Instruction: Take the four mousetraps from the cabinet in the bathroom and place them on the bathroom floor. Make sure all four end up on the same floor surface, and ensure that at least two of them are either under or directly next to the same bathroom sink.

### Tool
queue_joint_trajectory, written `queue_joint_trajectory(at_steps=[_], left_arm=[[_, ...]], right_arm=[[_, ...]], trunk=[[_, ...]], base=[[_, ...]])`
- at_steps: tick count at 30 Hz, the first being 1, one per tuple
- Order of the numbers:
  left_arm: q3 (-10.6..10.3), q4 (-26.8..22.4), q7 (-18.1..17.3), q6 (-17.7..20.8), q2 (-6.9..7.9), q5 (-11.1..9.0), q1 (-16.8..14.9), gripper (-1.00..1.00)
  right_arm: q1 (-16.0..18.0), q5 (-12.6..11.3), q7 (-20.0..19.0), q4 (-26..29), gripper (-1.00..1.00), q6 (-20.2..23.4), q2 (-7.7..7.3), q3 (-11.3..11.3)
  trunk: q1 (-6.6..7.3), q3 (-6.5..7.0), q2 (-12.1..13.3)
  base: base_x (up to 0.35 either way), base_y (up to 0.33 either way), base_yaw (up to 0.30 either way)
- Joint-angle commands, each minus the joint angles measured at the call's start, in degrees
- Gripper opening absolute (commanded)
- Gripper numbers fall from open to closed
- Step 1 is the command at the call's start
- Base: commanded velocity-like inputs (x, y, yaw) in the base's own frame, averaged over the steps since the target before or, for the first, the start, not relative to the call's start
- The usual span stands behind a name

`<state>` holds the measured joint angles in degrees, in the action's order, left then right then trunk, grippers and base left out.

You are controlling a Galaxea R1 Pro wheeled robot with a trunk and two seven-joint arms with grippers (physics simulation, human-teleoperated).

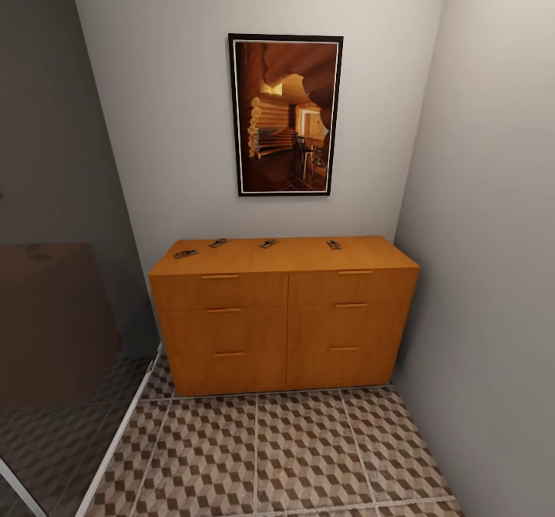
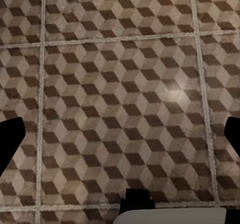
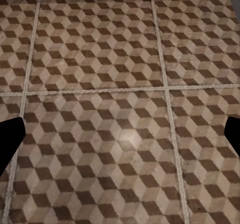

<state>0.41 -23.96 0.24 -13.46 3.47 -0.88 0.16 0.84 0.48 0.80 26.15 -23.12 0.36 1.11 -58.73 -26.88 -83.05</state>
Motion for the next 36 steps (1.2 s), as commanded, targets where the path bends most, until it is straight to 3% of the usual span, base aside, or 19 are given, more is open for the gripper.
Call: queue_joint_trajectory(at_steps=[1, 36], left_arm=[[0.0, -0.1, 0.0, -0.1, 0.0, -0.1, 0.0, 1.0], [0.0, 0.3, 0.0, -0.1, -0.04, -0.1, 0.0, 1.0]], right_arm=[[0.0, 0.0, 0.1, 0.0, 1.0, -0.2, -0.01, 0.1], [0.0, 0.0, 0.1, 0.0, 1.0, -0.2, -0.01, 0.1]], trunk=[[0.0, -0.05, 0.0], [0.0, -0.05, 0.0]], base=[[0.0, 0.0, 0.0], [0.0, 0.0, 0.0]])
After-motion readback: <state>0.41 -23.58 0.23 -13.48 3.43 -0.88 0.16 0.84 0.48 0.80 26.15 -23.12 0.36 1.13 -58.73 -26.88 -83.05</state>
